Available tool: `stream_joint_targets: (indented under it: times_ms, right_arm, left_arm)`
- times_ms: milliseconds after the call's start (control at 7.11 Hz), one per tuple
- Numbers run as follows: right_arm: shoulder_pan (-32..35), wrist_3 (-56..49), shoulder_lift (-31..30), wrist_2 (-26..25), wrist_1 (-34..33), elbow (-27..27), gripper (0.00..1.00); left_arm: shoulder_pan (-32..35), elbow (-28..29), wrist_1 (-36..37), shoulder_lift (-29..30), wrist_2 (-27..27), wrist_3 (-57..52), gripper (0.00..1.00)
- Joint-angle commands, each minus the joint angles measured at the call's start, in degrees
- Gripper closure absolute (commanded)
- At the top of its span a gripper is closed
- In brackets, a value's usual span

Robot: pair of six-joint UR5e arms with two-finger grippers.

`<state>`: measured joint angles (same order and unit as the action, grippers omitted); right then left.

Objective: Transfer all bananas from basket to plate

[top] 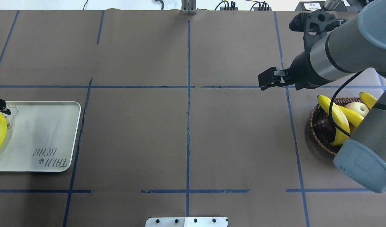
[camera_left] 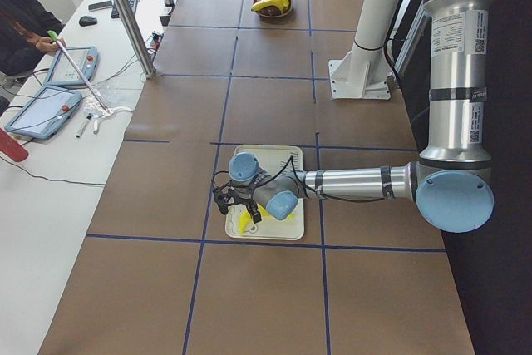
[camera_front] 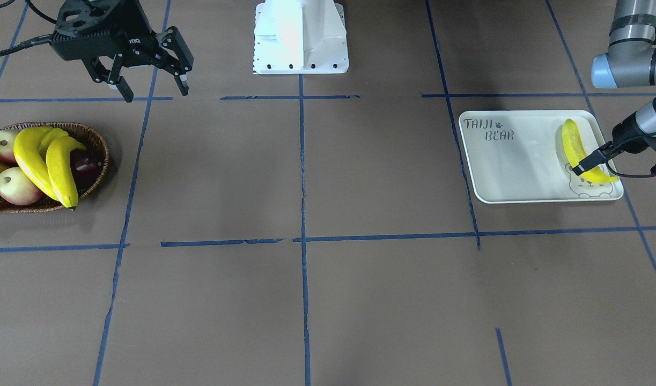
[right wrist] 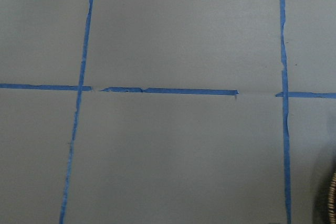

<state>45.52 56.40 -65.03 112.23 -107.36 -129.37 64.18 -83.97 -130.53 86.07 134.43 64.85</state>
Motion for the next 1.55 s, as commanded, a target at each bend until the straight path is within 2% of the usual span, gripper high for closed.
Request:
stream_joint_targets:
  times_ms: [0, 141, 281, 422, 562, 703, 844, 1125, 1266, 1406]
  right_arm:
    - [2.8, -8.5, -3.8, 0.5, 0.1, 0.5, 0.00]
    - [5.6, -13.3, -6.3, 3.2, 0.4, 1.0, 0.00]
    - [8.9, -18.7, -9.6, 5.3, 0.6, 1.3, 0.00]
    - [11.4, -23.7, -13.0, 6.3, 0.7, 1.9, 0.00]
    - [14.4, -28.1, -15.5, 8.3, 0.7, 2.7, 0.00]
    - [17.6, -32.6, -18.4, 12.9, 0.7, 4.5, 0.00]
    - [19.6, -36.8, -20.3, 14.5, 0.8, 5.5, 0.00]
    - [19.7, -37.9, -24.3, 18.1, 2.2, 9.4, 0.00]
    - [19.7, -37.9, -28.5, 19.9, 9.4, 11.9, 0.00]
    - [19.7, -37.6, -32.7, 20.6, 19.8, 14.9, 0.00]
  left_arm:
    - [3.2, -2.7, 0.3, 0.0, 3.7, -0.3, 0.00]
    - [4.3, -4.5, 0.3, -0.2, 3.8, -0.6, 0.00]
    - [4.5, -5.9, 0.6, -0.6, 3.9, -8.2, 0.00]
    - [8.2, -5.9, 1.9, -0.7, 3.8, -16.4, 0.00]
    - [9.5, -6.4, 3.5, -0.6, 3.8, -18.9, 0.00]
    - [9.6, -6.3, 3.6, -0.6, 3.8, -19.0, 0.00]
    - [9.8, -6.4, 3.6, -0.6, 3.7, -19.0, 0.00]
    - [9.8, -7.4, 3.6, -0.5, 3.8, -19.0, 0.00]
    - [9.8, -7.6, 3.6, -0.4, 3.8, -19.0, 0.00]
    - [9.8, -8.1, 3.6, -0.5, 3.7, -19.0, 0.00]
